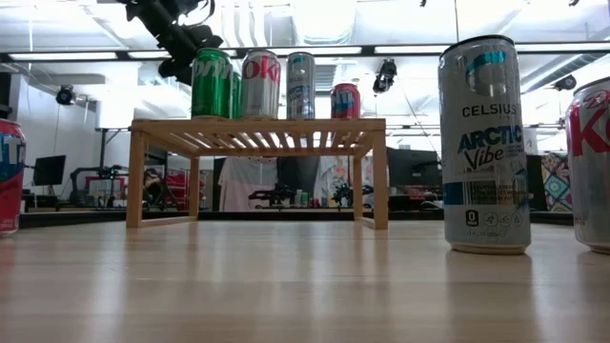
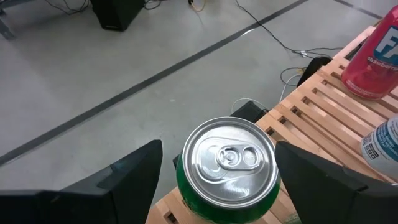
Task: Place canned beverage on shelf
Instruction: Put the green soda can on the shelf
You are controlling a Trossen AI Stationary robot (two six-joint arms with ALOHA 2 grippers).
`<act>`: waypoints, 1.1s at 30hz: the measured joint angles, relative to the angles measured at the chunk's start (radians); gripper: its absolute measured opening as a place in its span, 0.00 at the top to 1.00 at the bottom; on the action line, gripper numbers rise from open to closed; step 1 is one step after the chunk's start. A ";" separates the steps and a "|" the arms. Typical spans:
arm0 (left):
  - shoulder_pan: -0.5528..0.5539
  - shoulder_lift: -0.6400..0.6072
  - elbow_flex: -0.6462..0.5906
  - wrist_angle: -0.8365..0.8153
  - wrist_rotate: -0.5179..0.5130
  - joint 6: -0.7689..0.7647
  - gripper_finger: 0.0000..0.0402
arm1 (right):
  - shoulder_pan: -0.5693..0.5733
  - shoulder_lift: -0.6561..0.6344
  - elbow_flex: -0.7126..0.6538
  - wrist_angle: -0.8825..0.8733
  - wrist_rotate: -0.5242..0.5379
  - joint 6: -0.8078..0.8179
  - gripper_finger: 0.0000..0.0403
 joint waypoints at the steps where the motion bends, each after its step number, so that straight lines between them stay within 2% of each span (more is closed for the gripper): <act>1: 0.000 0.000 0.000 0.000 0.000 0.000 0.26 | 0.000 0.000 0.000 0.000 0.000 0.000 0.98; 7: -0.001 0.000 -0.001 0.000 0.000 -0.005 0.25 | 0.000 0.000 0.000 0.000 0.000 0.000 0.98; 19: -0.002 0.052 -0.002 0.021 -0.023 -0.022 0.11 | 0.000 0.000 0.000 -0.001 0.000 0.008 0.98; 27: -0.001 0.087 -0.002 0.025 -0.026 -0.014 0.12 | 0.001 0.000 0.000 -0.016 0.000 0.018 0.98; 33: -0.002 0.087 -0.002 0.023 -0.026 -0.005 0.20 | 0.000 0.000 0.000 -0.024 0.000 0.022 0.98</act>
